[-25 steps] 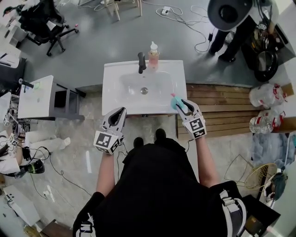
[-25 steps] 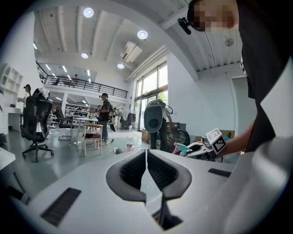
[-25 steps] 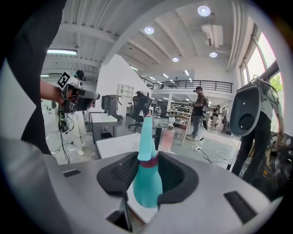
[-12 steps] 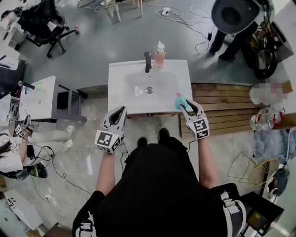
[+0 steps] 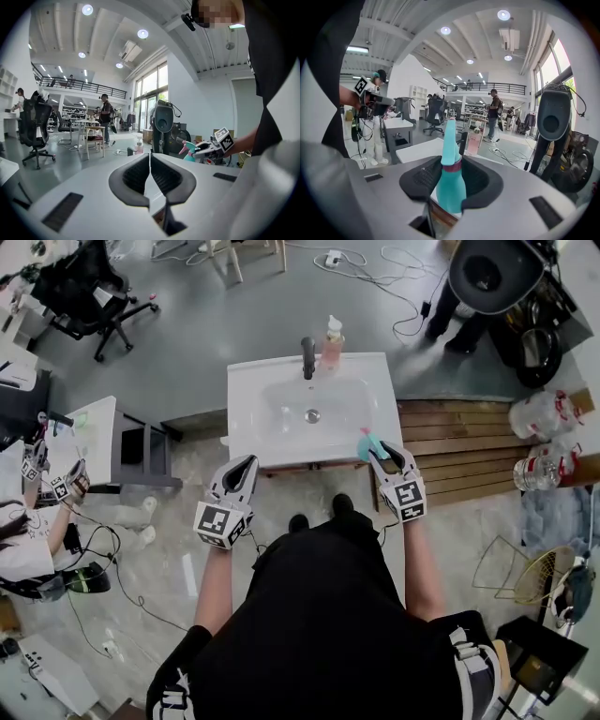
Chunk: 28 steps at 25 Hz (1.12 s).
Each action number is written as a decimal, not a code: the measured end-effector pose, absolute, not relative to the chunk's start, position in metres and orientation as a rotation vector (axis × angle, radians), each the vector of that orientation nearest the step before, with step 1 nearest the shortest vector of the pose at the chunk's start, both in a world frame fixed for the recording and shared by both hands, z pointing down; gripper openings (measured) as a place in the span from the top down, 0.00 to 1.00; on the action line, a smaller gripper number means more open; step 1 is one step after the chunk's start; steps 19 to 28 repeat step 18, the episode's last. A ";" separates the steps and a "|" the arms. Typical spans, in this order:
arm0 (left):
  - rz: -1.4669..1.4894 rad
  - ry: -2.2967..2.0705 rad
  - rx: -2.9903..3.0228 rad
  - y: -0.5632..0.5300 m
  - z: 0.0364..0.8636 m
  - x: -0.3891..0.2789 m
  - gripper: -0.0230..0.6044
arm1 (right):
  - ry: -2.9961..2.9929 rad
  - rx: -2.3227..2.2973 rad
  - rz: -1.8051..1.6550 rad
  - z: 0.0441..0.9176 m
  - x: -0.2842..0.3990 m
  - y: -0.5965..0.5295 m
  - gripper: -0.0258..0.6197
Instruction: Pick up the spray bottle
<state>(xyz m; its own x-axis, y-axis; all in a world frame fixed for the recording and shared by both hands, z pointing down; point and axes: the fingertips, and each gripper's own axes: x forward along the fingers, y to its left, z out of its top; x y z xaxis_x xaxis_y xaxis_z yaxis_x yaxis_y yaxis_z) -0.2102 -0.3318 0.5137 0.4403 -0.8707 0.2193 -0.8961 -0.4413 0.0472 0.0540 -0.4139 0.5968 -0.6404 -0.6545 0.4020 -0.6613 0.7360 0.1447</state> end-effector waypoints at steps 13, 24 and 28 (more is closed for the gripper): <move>0.264 -1.504 2.560 -0.314 0.523 -0.235 0.92 | -2.478 1.064 0.001 0.592 0.031 -0.388 0.73; 0.271 -1.502 2.552 -0.304 0.525 -0.251 0.92 | -2.487 1.081 -0.004 0.586 0.016 -0.378 0.73; 0.271 -1.502 2.552 -0.304 0.525 -0.251 0.92 | -2.487 1.081 -0.004 0.586 0.016 -0.378 0.73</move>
